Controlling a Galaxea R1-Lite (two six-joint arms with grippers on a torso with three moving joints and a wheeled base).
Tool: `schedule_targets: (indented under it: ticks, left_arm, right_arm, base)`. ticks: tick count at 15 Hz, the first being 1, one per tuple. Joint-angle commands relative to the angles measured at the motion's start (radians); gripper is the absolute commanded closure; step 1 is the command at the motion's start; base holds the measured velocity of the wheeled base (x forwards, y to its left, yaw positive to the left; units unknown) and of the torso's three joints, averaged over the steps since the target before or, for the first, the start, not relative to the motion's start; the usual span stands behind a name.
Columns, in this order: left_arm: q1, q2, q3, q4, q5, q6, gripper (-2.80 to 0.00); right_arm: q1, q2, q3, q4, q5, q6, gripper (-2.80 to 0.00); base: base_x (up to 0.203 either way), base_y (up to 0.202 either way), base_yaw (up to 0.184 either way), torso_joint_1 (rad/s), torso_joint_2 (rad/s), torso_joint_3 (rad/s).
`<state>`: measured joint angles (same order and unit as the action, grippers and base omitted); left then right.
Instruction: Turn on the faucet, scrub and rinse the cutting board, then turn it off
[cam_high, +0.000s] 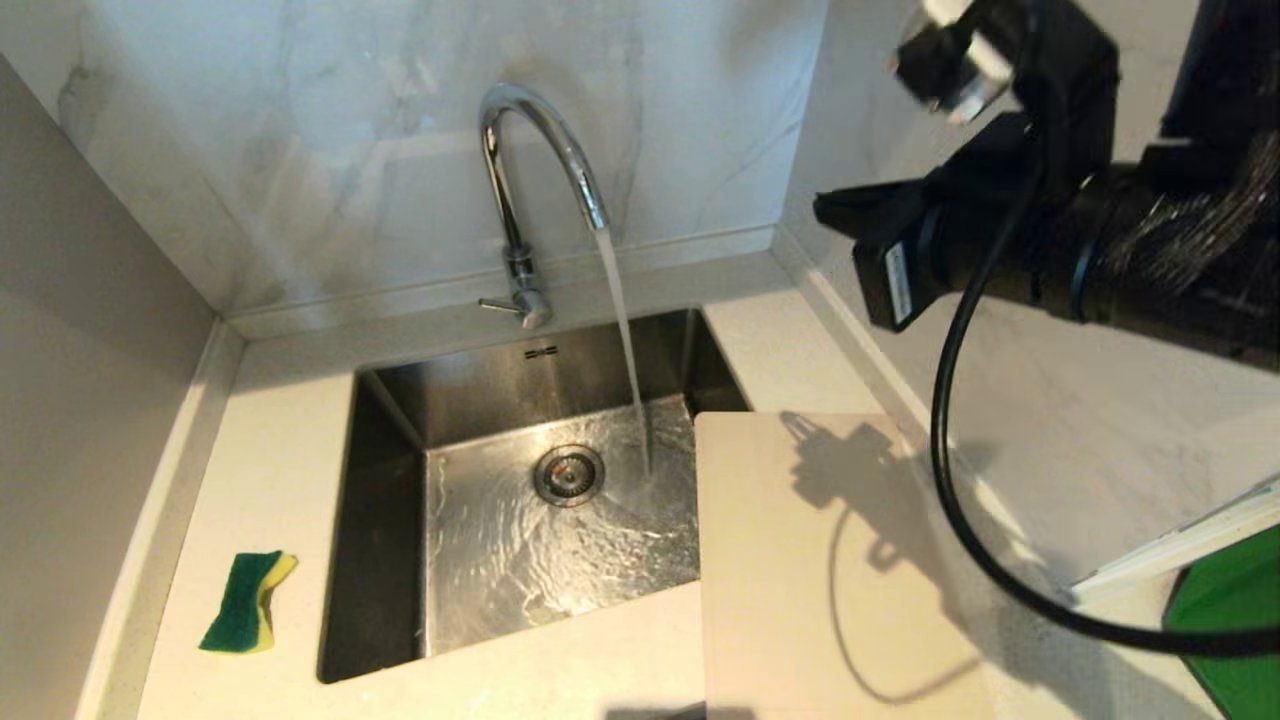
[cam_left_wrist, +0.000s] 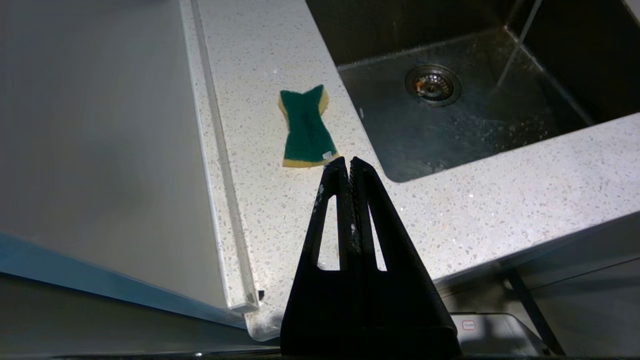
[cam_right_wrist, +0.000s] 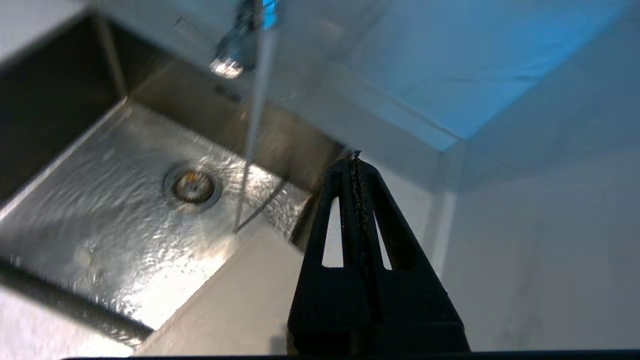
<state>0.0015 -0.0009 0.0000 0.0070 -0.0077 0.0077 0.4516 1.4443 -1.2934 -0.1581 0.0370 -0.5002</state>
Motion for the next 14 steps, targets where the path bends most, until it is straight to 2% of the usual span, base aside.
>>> schedule_targets:
  ticks: [1, 3, 6, 8, 14]
  left_arm:
    - [0.000, -0.001, 0.000, -0.001, 0.000, 0.000, 0.00]
    - [0.000, -0.001, 0.000, 0.000, 0.000, 0.000, 0.00]
    - [0.000, -0.001, 0.000, 0.000, 0.000, 0.000, 0.00]
    - [0.002, -0.001, 0.000, -0.001, 0.001, 0.000, 0.00]
    - [0.000, -0.001, 0.000, 0.000, 0.001, 0.000, 0.00]
  right_arm:
    - [-0.063, 0.003, -0.203, 0.128, 0.003, 0.048, 0.00]
    - [-0.109, -0.001, -0.320, 0.247, 0.005, 0.074, 0.00]
    - [-0.155, -0.013, -0.430, 0.309, 0.006, 0.087, 0.00]
    - [-0.173, -0.018, -0.523, 0.375, 0.012, 0.137, 0.00]
    - [-0.348, -0.179, -0.539, 0.540, 0.260, 0.217, 0.00]
  base:
    - [0.000, 0.000, 0.000, 0.000, 0.00, 0.000]
    - [0.000, 0.000, 0.000, 0.000, 0.00, 0.000]
    - [0.000, 0.000, 0.000, 0.000, 0.00, 0.000]
    - [0.000, 0.000, 0.000, 0.000, 0.00, 0.000]
    - [0.000, 0.000, 0.000, 0.000, 0.00, 0.000]
